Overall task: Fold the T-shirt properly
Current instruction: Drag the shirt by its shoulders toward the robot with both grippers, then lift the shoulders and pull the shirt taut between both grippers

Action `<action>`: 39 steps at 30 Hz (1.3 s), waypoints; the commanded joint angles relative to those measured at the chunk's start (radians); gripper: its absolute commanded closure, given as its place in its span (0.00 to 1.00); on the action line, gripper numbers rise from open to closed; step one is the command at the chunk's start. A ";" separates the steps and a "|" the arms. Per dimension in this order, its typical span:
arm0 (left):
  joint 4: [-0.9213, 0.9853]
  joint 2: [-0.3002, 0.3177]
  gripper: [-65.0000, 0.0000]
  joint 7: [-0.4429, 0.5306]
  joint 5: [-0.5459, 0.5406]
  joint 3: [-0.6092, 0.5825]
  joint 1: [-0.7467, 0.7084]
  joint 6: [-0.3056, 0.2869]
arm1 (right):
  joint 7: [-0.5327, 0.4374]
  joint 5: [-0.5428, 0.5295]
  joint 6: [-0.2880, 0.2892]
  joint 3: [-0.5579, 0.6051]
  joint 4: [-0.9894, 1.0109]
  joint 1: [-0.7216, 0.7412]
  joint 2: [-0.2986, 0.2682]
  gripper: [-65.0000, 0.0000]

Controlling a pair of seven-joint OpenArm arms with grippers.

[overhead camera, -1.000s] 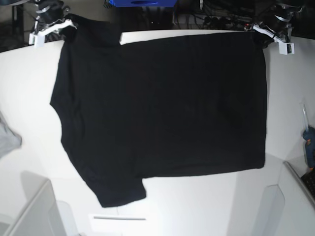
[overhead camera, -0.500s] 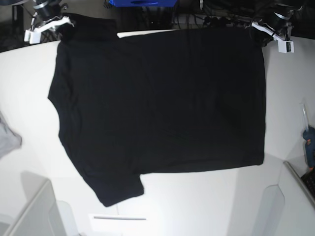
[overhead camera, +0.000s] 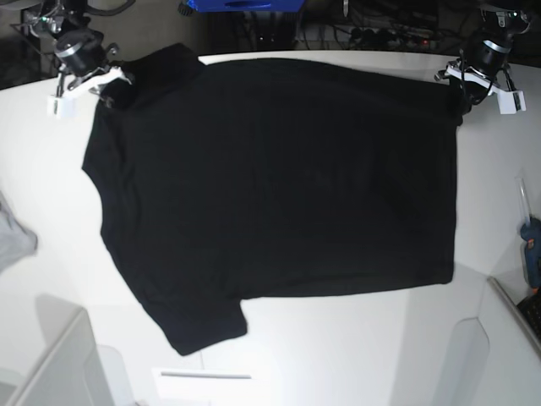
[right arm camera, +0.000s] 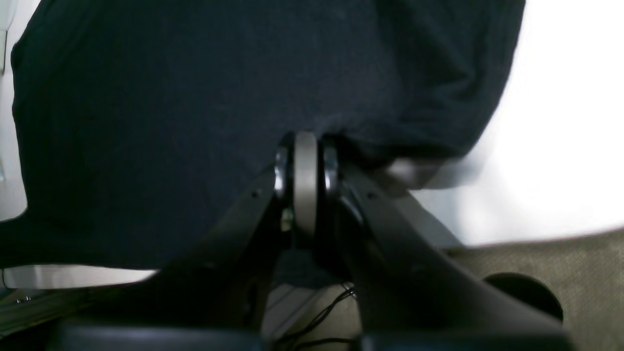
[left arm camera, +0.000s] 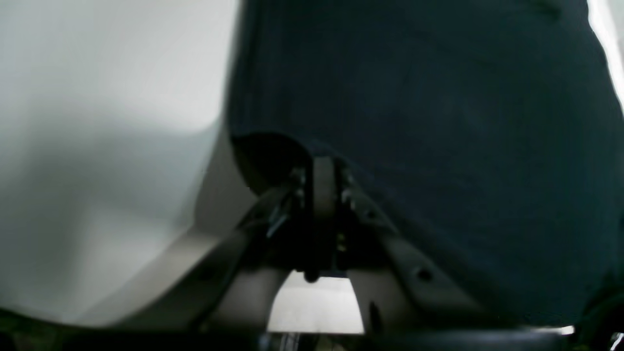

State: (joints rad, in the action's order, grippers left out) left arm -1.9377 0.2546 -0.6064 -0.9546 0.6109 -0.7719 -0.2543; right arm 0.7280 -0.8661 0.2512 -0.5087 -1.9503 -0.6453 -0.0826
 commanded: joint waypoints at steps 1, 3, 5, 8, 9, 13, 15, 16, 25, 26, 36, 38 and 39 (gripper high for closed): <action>-0.013 0.010 1.00 0.018 -0.013 0.005 0.002 -0.004 | -0.006 -0.020 -0.005 -0.006 -0.018 0.011 -0.009 1.00; -0.012 0.007 1.00 0.018 -0.014 0.010 0.010 -0.004 | 0.015 -0.020 -0.025 -0.006 -0.018 0.040 -0.009 1.00; -0.012 0.007 1.00 0.018 -0.019 0.013 0.012 -0.004 | 0.031 -0.020 -0.026 -0.006 -0.018 0.069 -0.009 1.00; -0.010 0.005 1.00 0.018 -0.013 0.013 0.038 -0.003 | 0.074 -0.018 -0.039 -0.006 -0.018 0.115 -0.009 1.00; -0.009 0.005 1.00 0.018 -0.013 0.013 0.044 -0.003 | 0.081 -0.018 -0.054 -0.006 -0.018 0.129 -0.009 1.00; -0.006 0.002 1.00 0.018 -0.017 0.014 0.065 0.002 | 0.092 -0.018 -0.077 0.002 -0.016 0.175 -0.027 1.00; -0.004 0.001 1.00 0.018 -0.014 0.030 0.078 0.003 | 0.092 -0.018 -0.079 0.000 -0.013 0.195 -0.029 1.00; -0.004 -0.002 1.00 0.018 -0.014 0.043 0.081 0.003 | 0.092 -0.018 -0.086 0.000 -0.011 0.206 -0.030 1.00; 0.014 -0.018 1.00 0.016 -0.011 0.057 0.130 0.003 | 0.160 -0.018 -0.122 0.005 0.041 0.313 -0.050 1.00; 0.017 -0.018 1.00 0.015 -0.011 0.057 0.137 0.003 | 0.163 -0.018 -0.122 0.005 0.047 0.325 -0.050 1.00; 0.017 -0.019 1.00 -0.080 -0.011 0.062 0.242 0.069 | 0.184 -0.018 -0.166 0.006 0.094 0.405 -0.055 1.00; 0.017 -0.016 1.00 -0.080 -0.011 0.060 0.245 0.069 | 0.196 -0.018 -0.166 0.006 0.110 0.424 -0.055 1.00; 0.017 -0.016 1.00 -0.080 -0.011 0.060 0.246 0.069 | 0.198 -0.018 -0.166 0.006 0.114 0.433 -0.055 1.00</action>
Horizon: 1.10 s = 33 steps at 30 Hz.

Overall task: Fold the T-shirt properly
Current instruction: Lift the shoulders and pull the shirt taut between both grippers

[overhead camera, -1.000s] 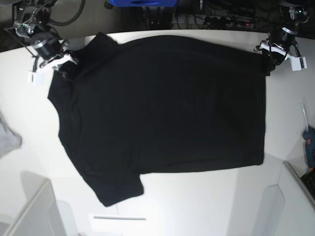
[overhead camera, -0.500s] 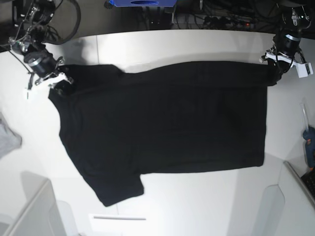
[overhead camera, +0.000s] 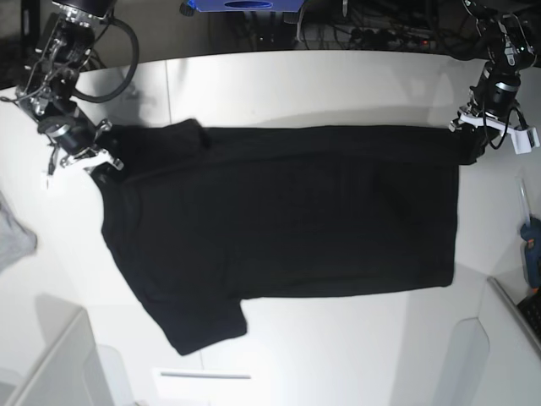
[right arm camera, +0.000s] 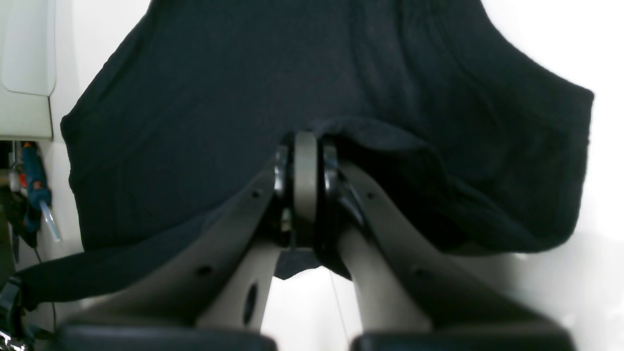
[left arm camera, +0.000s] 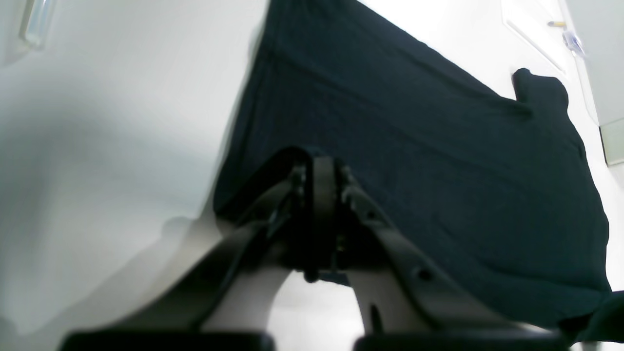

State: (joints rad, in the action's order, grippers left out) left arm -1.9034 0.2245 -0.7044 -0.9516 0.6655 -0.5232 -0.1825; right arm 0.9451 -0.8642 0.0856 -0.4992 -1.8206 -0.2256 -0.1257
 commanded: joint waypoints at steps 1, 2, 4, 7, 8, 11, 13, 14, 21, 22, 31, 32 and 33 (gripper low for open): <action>-0.017 0.016 1.00 0.018 -0.014 0.006 -0.002 -0.002 | -0.019 -0.020 0.000 -0.003 -0.011 0.019 -0.012 1.00; -0.015 0.017 1.00 0.018 -0.014 0.007 -0.001 -0.002 | -0.019 -0.020 0.000 -0.003 -0.006 0.028 -0.012 1.00; -0.015 0.016 1.00 0.018 0.013 0.007 0.011 -0.002 | 0.001 -0.020 -0.002 -0.002 0.009 0.051 -0.012 1.00; -0.015 0.009 1.00 0.018 0.082 0.001 0.028 -0.002 | 0.024 -0.020 -0.002 -0.002 0.029 0.081 -0.012 1.00; -0.015 0.009 1.00 0.018 0.093 0.000 0.033 -0.002 | 0.024 -0.020 -0.004 -0.002 0.032 0.087 -0.012 1.00; -0.015 0.009 1.00 0.016 0.096 0.000 0.047 -0.002 | 0.024 -0.019 -0.008 0.050 0.049 0.110 -0.021 1.00; -0.015 0.009 1.00 0.016 0.096 0.000 0.048 -0.001 | 0.015 0.003 -0.008 0.101 0.065 0.125 -0.038 1.00; -0.015 0.009 1.00 0.016 0.096 0.000 0.051 0.007 | 0.013 0.029 -0.010 0.119 0.071 0.133 -0.039 1.00; 0.055 0.017 1.00 -0.096 0.098 0.009 0.134 0.048 | 0.015 0.119 -0.010 0.135 0.075 0.173 0.001 1.00; 0.064 0.017 1.00 -0.107 0.098 0.009 0.147 0.048 | 0.015 0.119 -0.010 0.136 0.077 0.176 0.001 1.00; 0.095 0.017 1.00 -0.119 0.098 0.010 0.211 0.050 | 0.013 0.119 -0.010 0.142 0.146 0.210 -0.002 1.00; 0.107 0.019 1.00 -0.119 0.098 0.010 0.214 0.050 | 0.012 0.119 -0.010 0.142 0.154 0.216 -0.002 1.00; 0.118 0.019 1.00 -0.119 0.098 0.010 0.217 0.050 | 0.012 0.119 -0.010 0.142 0.160 0.220 -0.001 1.00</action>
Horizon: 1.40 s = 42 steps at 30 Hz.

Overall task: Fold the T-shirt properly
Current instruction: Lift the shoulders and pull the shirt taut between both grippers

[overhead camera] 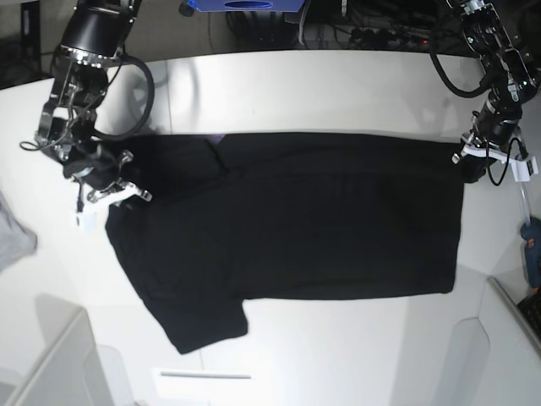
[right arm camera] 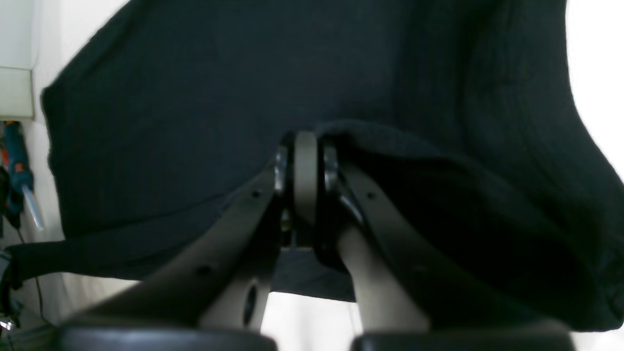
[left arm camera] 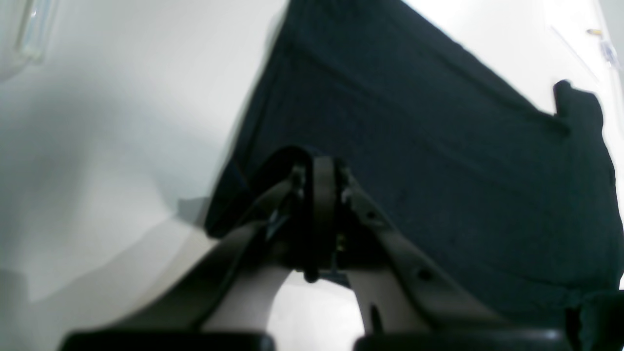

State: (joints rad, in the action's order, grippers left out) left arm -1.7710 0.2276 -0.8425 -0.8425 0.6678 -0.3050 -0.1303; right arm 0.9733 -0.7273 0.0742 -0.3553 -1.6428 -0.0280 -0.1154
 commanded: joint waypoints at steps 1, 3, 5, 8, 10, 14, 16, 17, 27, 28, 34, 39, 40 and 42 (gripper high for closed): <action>-0.003 0.016 1.00 0.019 -0.011 0.008 0.007 -0.002 | -0.017 -0.018 0.002 -0.001 -0.015 0.024 -0.011 1.00; 0.018 0.016 1.00 0.019 -0.011 0.008 0.017 -0.002 | -0.017 -0.018 0.002 0.000 -0.009 0.036 -0.011 1.00; 0.036 0.016 1.00 0.019 -0.011 0.008 0.030 -0.002 | -0.017 -0.018 0.002 0.000 -0.001 0.046 -0.011 1.00; 0.055 0.016 1.00 0.019 -0.011 0.005 0.042 -0.002 | -0.017 -0.016 0.002 0.000 0.028 0.067 -0.011 1.00; 0.066 0.016 1.00 0.019 -0.011 0.005 0.046 -0.002 | -0.017 -0.016 0.002 0.002 0.046 0.073 -0.011 1.00; 0.073 0.016 1.00 0.021 -0.011 -0.001 0.066 -0.002 | -0.017 -0.016 0.002 0.002 0.074 0.089 -0.013 1.00; 0.086 0.016 1.00 0.019 -0.011 -0.001 0.074 -0.002 | -0.017 -0.016 0.002 0.002 0.085 0.092 -0.014 1.00; 0.096 0.016 1.00 0.019 -0.011 -0.001 0.077 -0.002 | -0.009 -0.016 0.002 0.002 0.088 0.098 -0.014 1.00; 0.132 0.016 0.90 0.022 -0.011 0.007 0.100 -0.002 | -0.015 -0.018 0.002 -0.008 0.086 0.098 -0.010 0.64; 0.132 0.016 0.83 0.022 -0.011 0.007 0.111 -0.002 | -0.017 -0.018 0.002 -0.009 0.086 0.098 -0.008 0.61; 0.132 0.016 0.47 0.022 -0.013 0.007 0.137 -0.002 | -0.083 -0.024 0.002 -0.011 0.077 0.079 -0.008 0.59; 0.132 0.016 0.38 0.021 -0.013 0.007 0.171 -0.002 | -0.144 -0.025 0.003 -0.012 -0.001 0.023 -0.008 0.59; 0.132 0.016 0.38 0.024 -0.013 0.007 0.180 -0.002 | -0.158 -0.025 0.003 -0.011 -0.030 0.004 -0.007 0.59; 0.132 0.016 0.38 0.019 -0.013 0.007 0.204 -0.002 | -0.185 -0.027 0.003 -0.006 -0.098 -0.039 -0.007 0.59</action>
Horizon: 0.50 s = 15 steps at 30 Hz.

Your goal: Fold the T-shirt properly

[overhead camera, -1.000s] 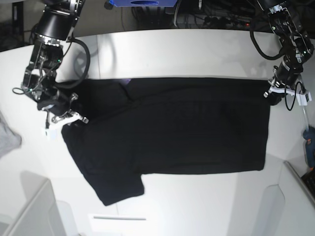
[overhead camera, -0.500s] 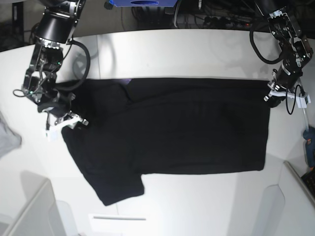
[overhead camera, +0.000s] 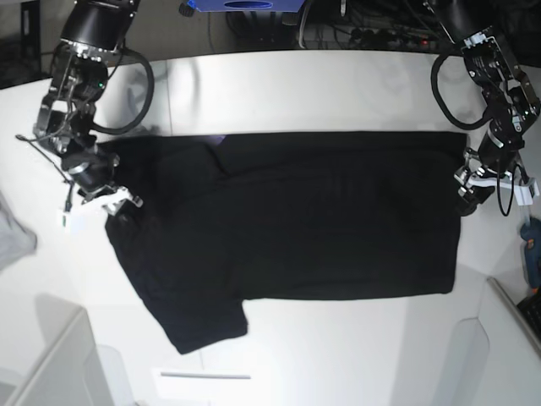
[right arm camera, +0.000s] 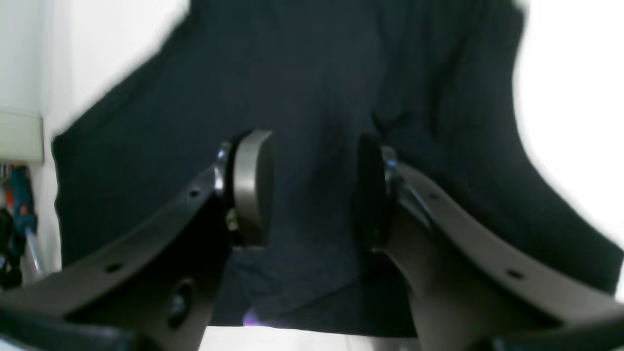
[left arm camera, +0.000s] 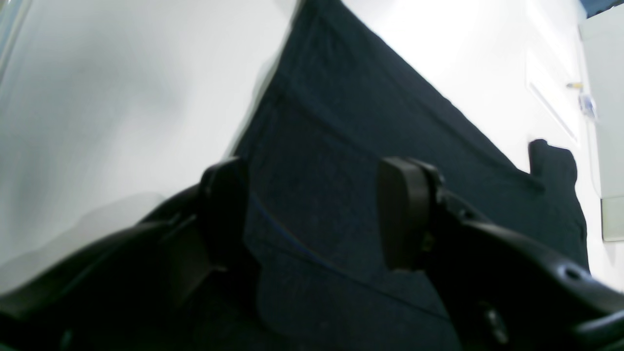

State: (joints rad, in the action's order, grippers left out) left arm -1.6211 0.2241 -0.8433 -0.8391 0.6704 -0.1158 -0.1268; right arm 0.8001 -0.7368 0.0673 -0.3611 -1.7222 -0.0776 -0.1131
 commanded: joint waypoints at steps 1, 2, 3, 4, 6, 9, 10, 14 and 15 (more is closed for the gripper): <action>-0.018 0.019 0.38 0.020 -0.016 0.004 0.023 -0.006 | -0.018 -0.017 0.010 -0.002 -0.049 -0.009 -0.009 0.59; -0.028 0.019 0.39 0.020 -0.019 0.004 0.024 -0.006 | -0.026 -0.017 0.010 -0.006 -0.083 -0.032 -0.007 0.59; -0.037 0.019 0.39 0.020 -0.022 0.005 0.020 -0.006 | -0.034 -0.017 0.010 -0.006 -0.109 -0.057 -0.001 0.60; -0.060 0.019 0.39 0.020 -0.026 0.007 0.015 -0.006 | -0.046 -0.017 0.010 -0.009 -0.135 -0.086 0.005 0.60; -0.098 0.019 0.41 0.023 -0.042 0.041 -0.040 -0.006 | -0.072 -0.019 0.010 -0.056 -0.181 -0.152 0.029 0.60; -0.124 0.013 0.54 0.023 -0.082 0.122 -0.114 -0.010 | -0.089 -0.048 0.010 -0.152 -0.207 -0.224 0.097 0.60; -0.123 0.013 0.58 0.022 -0.098 0.148 -0.138 -0.010 | -0.087 -0.065 0.010 -0.189 -0.207 -0.242 0.114 0.60; -0.121 0.014 0.59 0.025 -0.138 0.214 -0.247 -0.076 | -0.087 -0.097 0.010 -0.273 -0.206 -0.308 0.149 0.59; -0.121 0.014 0.55 0.025 -0.134 0.222 -0.264 -0.110 | -0.087 -0.096 0.010 -0.276 -0.203 -0.317 0.154 0.58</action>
State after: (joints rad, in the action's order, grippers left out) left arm -1.7245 0.2207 -0.8371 -0.9569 0.8837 -0.3817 -0.2356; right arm 0.7307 -0.8120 0.0677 -0.6350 -1.9095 -0.4007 0.0441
